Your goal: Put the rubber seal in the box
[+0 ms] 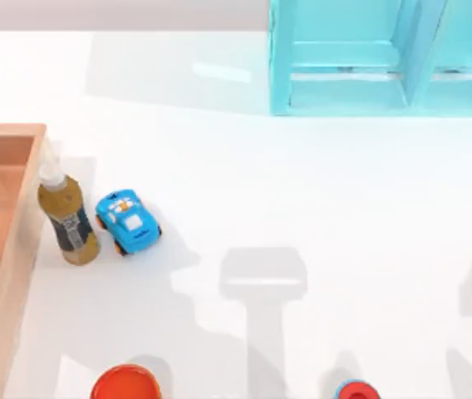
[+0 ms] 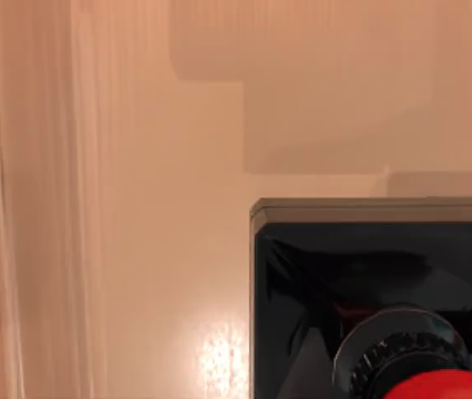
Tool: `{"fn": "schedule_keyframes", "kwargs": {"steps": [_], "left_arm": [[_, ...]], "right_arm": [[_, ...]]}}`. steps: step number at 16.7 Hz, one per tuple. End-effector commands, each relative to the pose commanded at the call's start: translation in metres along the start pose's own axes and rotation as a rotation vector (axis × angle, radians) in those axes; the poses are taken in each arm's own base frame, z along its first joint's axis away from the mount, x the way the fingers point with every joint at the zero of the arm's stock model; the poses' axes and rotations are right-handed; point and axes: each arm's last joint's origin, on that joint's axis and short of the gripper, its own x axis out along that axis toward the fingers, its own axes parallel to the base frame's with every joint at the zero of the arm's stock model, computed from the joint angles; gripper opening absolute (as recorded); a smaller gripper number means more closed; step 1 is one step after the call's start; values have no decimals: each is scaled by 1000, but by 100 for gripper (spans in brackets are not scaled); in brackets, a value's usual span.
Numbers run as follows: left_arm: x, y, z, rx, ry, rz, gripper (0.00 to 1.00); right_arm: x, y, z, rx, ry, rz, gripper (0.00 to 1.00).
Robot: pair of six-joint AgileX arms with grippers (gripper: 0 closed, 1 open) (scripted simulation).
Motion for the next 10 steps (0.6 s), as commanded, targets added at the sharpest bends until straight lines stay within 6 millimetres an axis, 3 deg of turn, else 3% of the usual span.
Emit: {"fn": "schedule_keyframes", "kwargs": {"steps": [2,6,10], "left_arm": [[13,0,-3,-2,9,-4,0],[15,0,-3,-3,11,-5,0],[15,0,-3,-3,11,-5,30]], "right_arm": [[0,0,0,0,0,0,100],[0,0,0,0,0,0,100],[0,0,0,0,0,0,100]]}}
